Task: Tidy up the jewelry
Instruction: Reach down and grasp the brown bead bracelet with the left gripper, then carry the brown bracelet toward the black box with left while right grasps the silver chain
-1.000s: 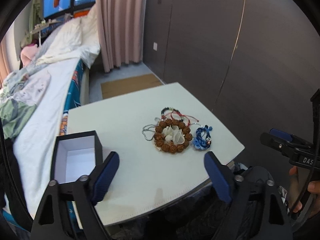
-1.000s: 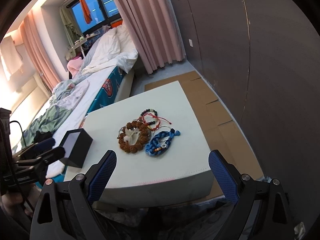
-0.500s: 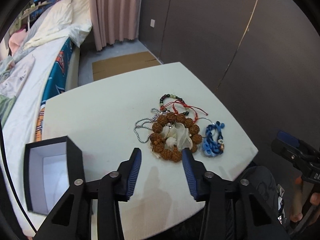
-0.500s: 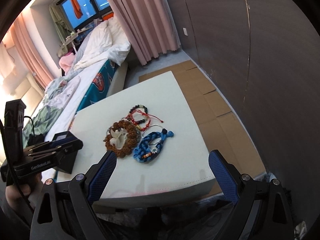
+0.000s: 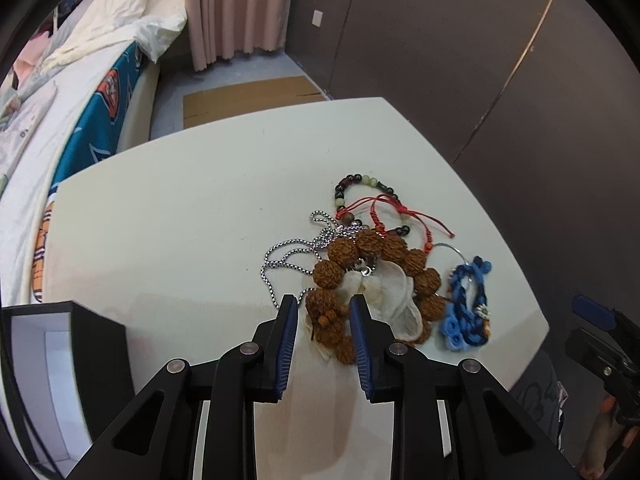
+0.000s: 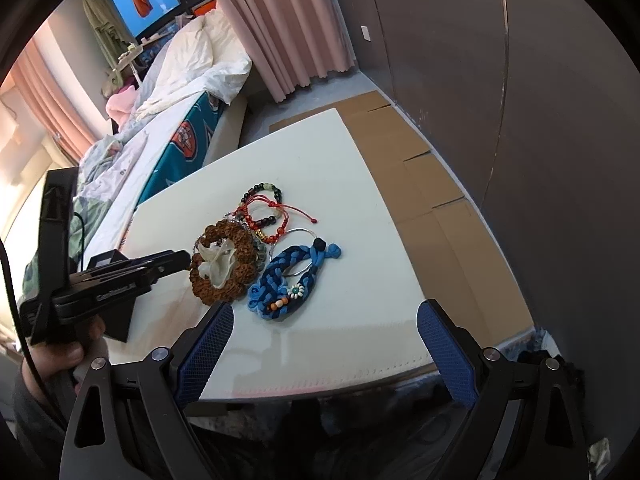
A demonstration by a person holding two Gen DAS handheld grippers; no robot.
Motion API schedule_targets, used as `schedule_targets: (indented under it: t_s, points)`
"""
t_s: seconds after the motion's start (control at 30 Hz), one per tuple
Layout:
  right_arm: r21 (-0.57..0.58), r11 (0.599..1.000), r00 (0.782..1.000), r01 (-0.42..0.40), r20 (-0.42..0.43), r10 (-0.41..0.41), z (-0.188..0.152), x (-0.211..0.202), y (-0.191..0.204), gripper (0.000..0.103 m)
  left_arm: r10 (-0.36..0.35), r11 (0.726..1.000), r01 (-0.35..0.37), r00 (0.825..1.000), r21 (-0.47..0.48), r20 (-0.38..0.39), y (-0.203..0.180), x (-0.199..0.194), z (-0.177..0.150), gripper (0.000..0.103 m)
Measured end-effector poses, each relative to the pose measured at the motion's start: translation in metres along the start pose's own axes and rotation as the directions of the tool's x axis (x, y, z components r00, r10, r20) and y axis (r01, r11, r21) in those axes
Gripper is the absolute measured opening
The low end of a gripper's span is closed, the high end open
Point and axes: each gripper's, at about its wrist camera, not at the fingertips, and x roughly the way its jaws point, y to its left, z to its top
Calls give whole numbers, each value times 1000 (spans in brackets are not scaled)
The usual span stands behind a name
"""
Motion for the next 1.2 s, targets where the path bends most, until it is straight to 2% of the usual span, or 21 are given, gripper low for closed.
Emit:
schedule_targets:
  t_s: [0.3,0.37,0.73,0.9,1.03,1.1,1.2]
  points:
    - [9,1000,1000,-10,-25,10,4,6,-1,94,8,1000,-9,1000,-24,-30,1,27,3,27]
    - [4,1000,999,-20,-33,20,5,8,2,94,-14,999,12,999,-38,-42,3,27,5,22]
    - [-32,995,994,-96,-52,94,25,29,29,92,-79,995,82,995,-63,58,11,-34,4,20]
    - [-47,989,987,-140,-87,136,36,44,43,71,-94,991,103,989,-79,116,20,-68,3,20]
    - [-75,984,982,-161,-109,153,47,60,61,63,-87,990,102,985,-98,148,31,-87,4,20]
    - [-92,981,980,-168,-122,156,50,68,70,53,-89,987,108,983,-115,158,38,-94,3,20]
    - [-108,979,977,-173,-148,157,56,82,82,44,-83,986,107,981,-130,173,47,-105,0,20]
